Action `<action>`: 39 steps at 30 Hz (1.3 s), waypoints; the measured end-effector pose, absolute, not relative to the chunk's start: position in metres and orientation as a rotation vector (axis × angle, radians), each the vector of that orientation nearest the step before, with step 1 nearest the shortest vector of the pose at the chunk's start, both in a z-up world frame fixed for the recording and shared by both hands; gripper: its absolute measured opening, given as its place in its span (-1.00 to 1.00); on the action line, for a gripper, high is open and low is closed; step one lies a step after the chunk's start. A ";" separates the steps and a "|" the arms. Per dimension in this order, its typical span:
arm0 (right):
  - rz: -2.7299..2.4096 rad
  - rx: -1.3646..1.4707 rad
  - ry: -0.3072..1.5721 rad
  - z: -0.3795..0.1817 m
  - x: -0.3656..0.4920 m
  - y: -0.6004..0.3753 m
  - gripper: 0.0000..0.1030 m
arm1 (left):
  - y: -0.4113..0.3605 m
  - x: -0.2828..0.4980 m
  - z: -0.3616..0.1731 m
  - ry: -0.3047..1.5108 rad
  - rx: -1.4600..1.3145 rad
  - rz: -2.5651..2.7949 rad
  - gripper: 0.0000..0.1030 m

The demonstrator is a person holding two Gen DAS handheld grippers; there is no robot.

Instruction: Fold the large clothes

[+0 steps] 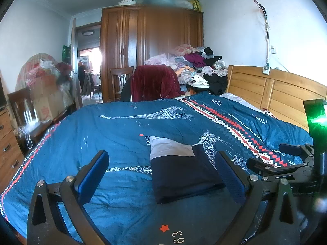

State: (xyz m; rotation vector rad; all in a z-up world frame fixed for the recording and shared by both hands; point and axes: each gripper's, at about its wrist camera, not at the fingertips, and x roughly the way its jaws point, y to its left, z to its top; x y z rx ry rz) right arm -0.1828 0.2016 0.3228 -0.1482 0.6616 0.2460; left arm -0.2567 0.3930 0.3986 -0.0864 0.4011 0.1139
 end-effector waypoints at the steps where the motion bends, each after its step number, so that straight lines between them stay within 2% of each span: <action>1: 0.247 -0.146 0.662 0.323 -0.183 0.202 1.00 | 0.393 -0.257 0.398 0.401 -0.086 0.114 1.00; 39: 0.276 -0.124 0.696 0.316 -0.174 0.197 1.00 | 0.394 -0.257 0.394 0.413 -0.083 0.109 1.00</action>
